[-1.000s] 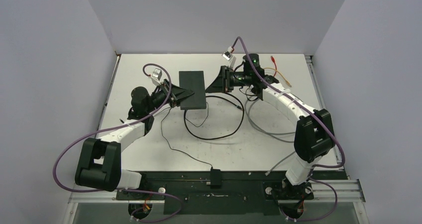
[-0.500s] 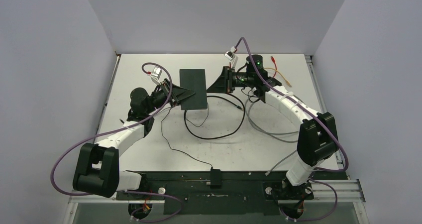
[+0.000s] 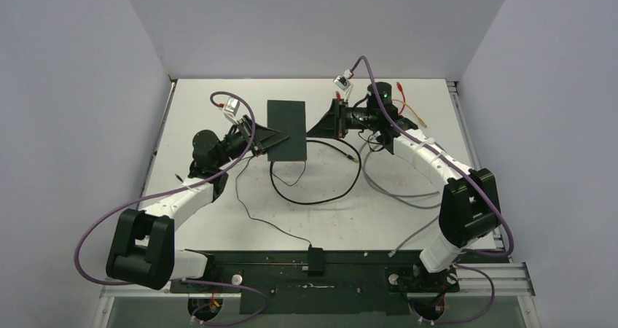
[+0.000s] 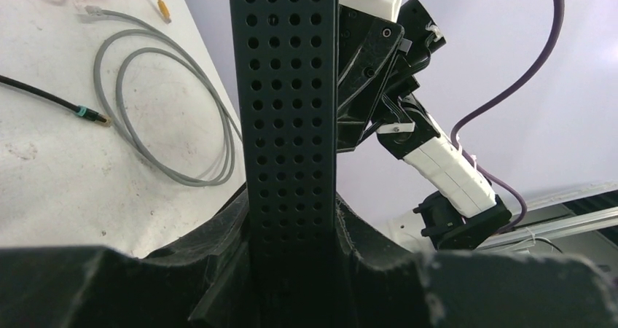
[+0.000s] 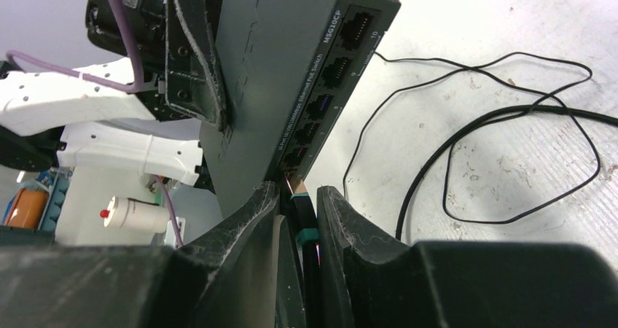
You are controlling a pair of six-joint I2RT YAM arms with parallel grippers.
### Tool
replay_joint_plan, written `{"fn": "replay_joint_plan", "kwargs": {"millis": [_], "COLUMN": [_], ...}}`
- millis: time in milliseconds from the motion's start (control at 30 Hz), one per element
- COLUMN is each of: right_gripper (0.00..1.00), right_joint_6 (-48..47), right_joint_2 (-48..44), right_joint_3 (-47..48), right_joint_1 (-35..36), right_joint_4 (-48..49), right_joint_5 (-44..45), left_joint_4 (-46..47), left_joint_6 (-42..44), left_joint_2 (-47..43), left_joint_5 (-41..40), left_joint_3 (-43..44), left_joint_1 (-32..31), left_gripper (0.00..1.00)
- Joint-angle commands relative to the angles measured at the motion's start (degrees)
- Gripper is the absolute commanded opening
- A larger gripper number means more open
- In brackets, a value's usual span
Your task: Pull the plug from the switch port
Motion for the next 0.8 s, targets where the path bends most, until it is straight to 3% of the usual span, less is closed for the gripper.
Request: {"fn": "replay_joint_plan", "kwargs": {"millis": [0, 100, 200, 533, 767], "right_gripper": [0.05, 0.05, 0.05, 0.05, 0.05], "right_joint_6": [-5.9, -1.3, 2.2, 0.8, -1.3], "right_joint_2": [2.4, 0.0, -0.5, -0.5, -0.7], "right_joint_3": [-5.9, -8.5, -7.8, -6.6, -3.8], "right_joint_1": [-7.0, -7.3, -6.8, -7.0, -7.2], "right_joint_4": [-8.2, 2.8, 8.0, 5.5, 1.5], "right_joint_5": [9.7, 4.1, 0.3, 0.4, 1.9], "left_joint_4": [39.1, 40.8, 41.0, 40.3, 34.5], "left_joint_6": [-9.2, -10.3, -10.5, -10.1, -7.1], "left_joint_2": [-8.4, -7.9, -7.8, -7.7, -8.4], "left_joint_5": [-4.0, -4.4, -4.1, -3.4, -1.5], "left_joint_3": [6.3, 6.2, 6.2, 6.1, 5.2], "left_joint_1": [1.7, 1.7, 1.6, 1.5, 1.5], "left_gripper": [0.00, 0.00, 0.00, 0.00, 0.00]}}
